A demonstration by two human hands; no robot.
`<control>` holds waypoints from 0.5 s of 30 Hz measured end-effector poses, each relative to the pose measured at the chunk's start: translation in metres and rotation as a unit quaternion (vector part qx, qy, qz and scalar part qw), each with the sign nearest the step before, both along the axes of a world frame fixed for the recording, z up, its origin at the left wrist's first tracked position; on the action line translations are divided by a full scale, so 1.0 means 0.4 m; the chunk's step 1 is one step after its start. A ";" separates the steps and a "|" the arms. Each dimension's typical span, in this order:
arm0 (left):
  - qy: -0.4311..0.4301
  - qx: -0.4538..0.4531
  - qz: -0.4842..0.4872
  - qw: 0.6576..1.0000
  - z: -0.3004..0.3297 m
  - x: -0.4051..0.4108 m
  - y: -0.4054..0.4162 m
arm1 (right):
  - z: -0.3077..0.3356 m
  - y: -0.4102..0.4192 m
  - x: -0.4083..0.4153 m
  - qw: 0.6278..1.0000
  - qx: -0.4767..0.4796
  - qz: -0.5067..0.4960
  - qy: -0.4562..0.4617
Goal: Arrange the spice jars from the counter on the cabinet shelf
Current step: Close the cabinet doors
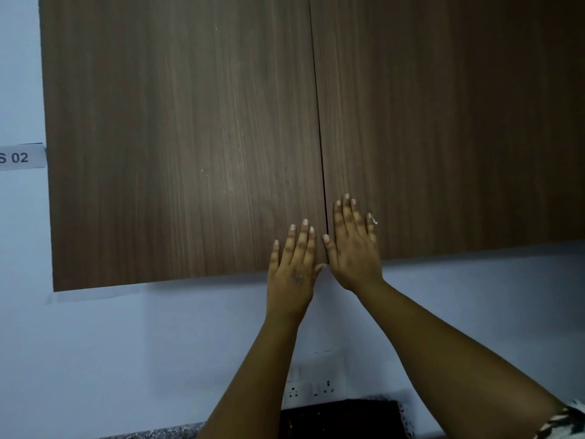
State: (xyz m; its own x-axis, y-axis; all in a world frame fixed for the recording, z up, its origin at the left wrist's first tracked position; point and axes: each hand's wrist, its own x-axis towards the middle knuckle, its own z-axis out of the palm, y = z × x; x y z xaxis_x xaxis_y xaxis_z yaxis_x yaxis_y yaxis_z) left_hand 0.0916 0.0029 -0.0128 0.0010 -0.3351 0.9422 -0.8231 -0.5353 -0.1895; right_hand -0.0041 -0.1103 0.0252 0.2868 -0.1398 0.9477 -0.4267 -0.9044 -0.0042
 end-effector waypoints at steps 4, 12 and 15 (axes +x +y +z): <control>-0.019 -0.003 0.011 1.000 -0.003 0.006 -0.008 | 0.003 -0.007 0.009 1.000 -0.013 -0.009 -0.011; -0.015 0.008 0.011 1.000 -0.007 -0.005 -0.002 | -0.004 0.003 0.002 1.000 0.010 -0.001 0.003; 0.015 0.026 0.009 1.000 -0.005 -0.019 0.007 | -0.023 0.025 -0.009 0.998 0.058 0.006 0.029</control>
State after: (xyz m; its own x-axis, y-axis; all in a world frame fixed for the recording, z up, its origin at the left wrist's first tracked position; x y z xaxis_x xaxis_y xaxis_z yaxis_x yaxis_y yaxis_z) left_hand 0.0839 0.0055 -0.0149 0.0356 -0.3830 0.9231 -0.8195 -0.5399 -0.1924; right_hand -0.0076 -0.1003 0.0161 0.3432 -0.2437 0.9071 -0.4175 -0.9047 -0.0851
